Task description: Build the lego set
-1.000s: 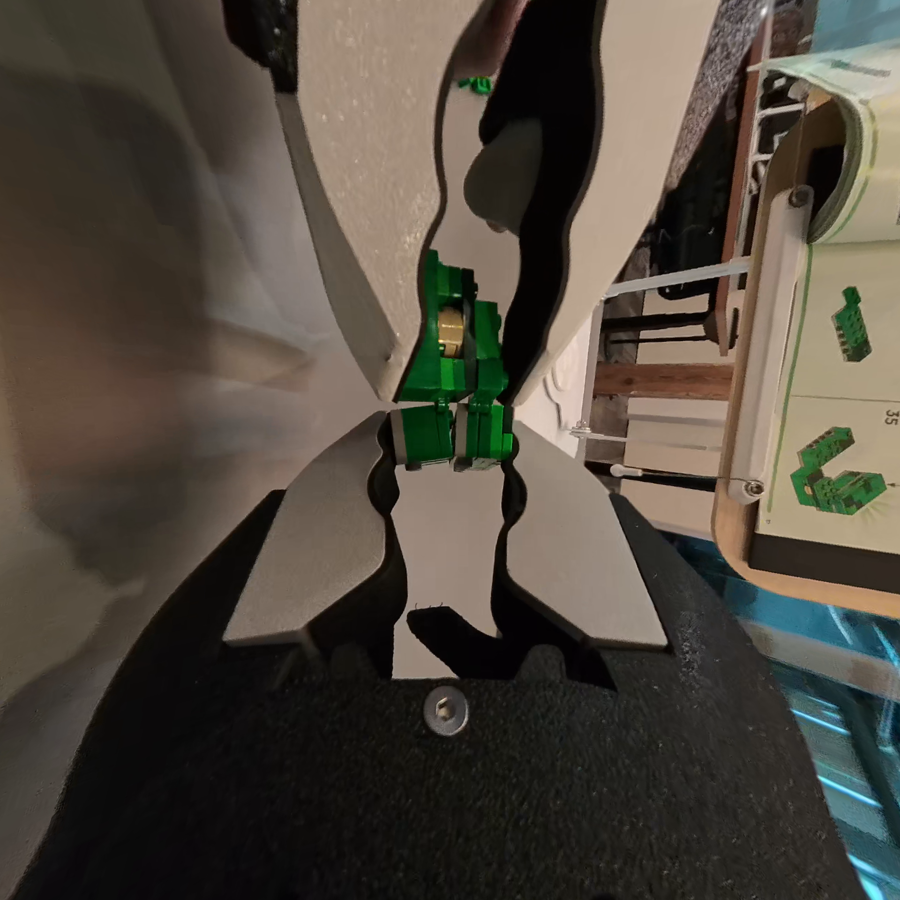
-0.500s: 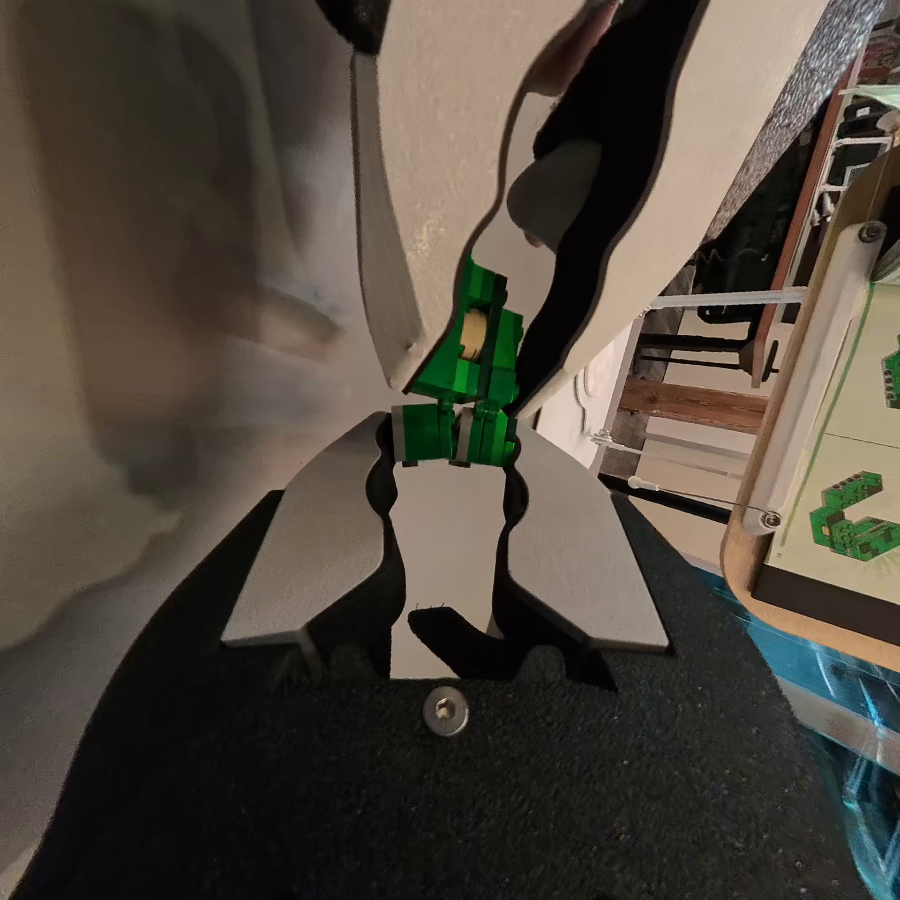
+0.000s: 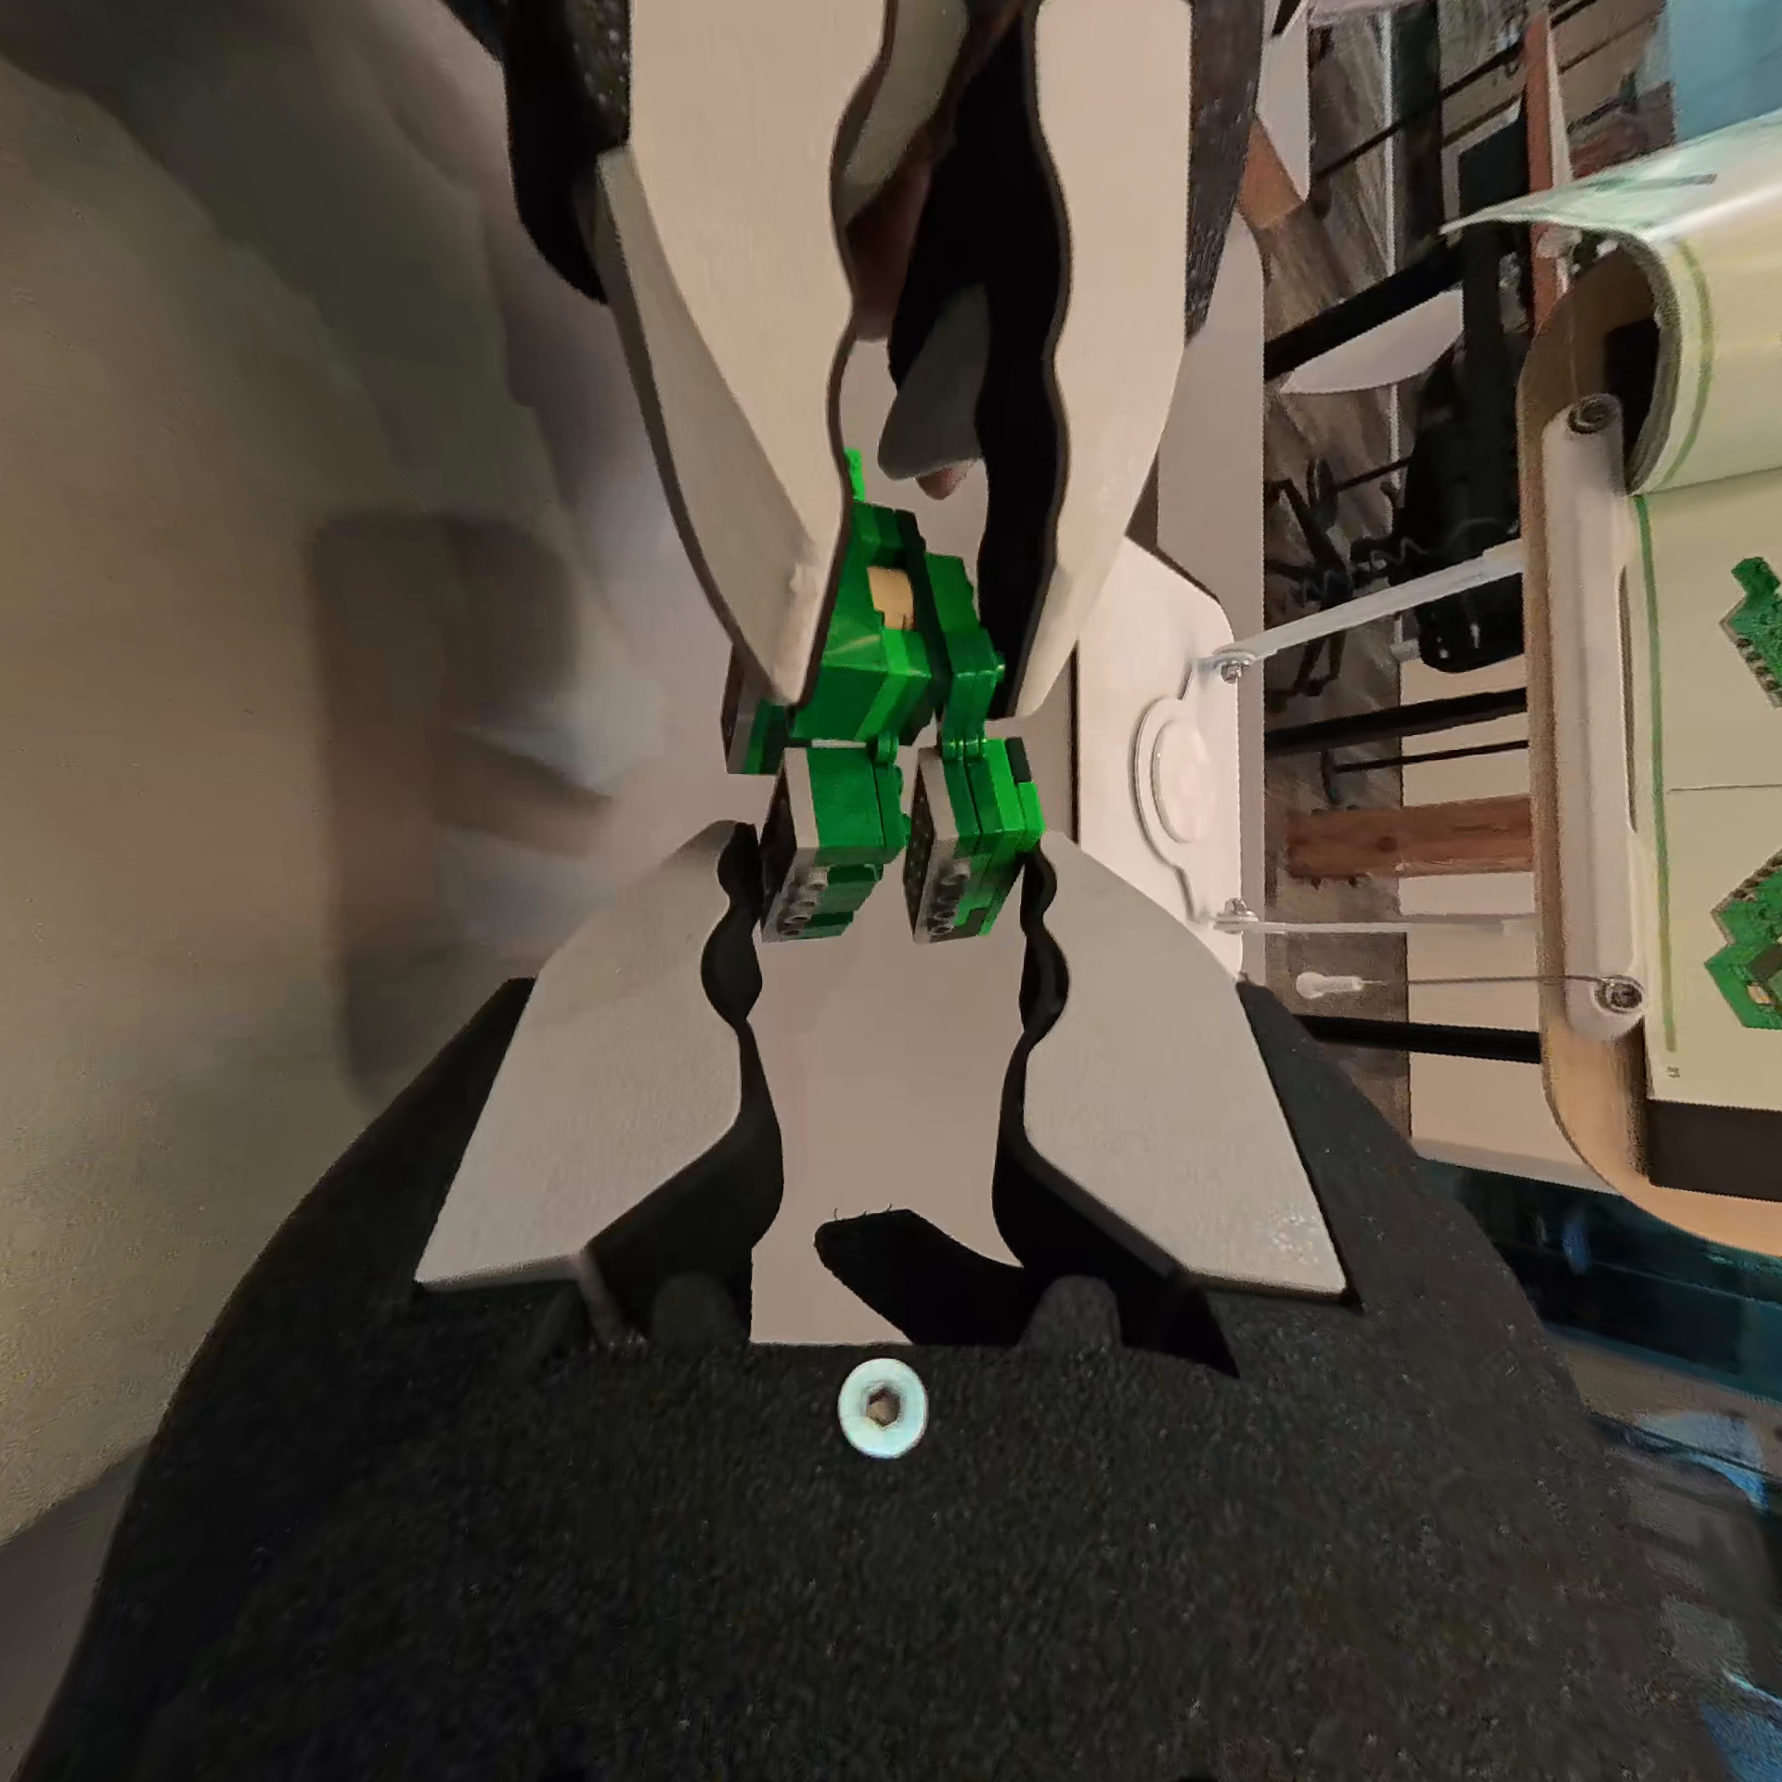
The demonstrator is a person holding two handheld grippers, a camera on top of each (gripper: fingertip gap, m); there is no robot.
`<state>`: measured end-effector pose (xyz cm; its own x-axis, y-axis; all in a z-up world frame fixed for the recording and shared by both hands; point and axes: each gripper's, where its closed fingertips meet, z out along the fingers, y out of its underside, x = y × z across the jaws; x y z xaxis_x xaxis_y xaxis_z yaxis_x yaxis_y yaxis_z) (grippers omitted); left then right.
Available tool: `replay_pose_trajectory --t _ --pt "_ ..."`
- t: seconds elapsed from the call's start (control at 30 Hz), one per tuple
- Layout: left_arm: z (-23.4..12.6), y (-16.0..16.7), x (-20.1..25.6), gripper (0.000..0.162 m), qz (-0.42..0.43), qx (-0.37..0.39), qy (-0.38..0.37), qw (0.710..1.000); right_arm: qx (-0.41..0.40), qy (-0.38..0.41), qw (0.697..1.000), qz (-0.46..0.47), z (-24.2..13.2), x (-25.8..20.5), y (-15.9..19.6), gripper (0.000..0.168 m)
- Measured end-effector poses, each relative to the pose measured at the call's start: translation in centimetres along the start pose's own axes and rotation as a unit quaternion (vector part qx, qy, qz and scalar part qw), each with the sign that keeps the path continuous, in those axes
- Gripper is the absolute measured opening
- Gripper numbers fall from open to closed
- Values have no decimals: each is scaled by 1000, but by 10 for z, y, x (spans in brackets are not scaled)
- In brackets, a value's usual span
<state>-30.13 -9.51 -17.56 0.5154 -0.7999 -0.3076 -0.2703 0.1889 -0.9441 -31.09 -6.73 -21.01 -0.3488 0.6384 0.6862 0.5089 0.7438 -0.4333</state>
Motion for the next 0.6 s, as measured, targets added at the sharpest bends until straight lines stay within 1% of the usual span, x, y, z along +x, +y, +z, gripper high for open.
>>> replay_pose_trajectory --t 0.03,0.33,0.6 --pt "-1 -1 0 28 -3 2 2 1000 3 1 1000 -2 0 0 0 51" --pt "-5 -3 2 28 -20 17 24 999 10 22 999 -36 -1 2 -5 48" --pt "-9 -9 4 28 -33 53 36 997 18 5 1000 1 -3 1 -8 44"
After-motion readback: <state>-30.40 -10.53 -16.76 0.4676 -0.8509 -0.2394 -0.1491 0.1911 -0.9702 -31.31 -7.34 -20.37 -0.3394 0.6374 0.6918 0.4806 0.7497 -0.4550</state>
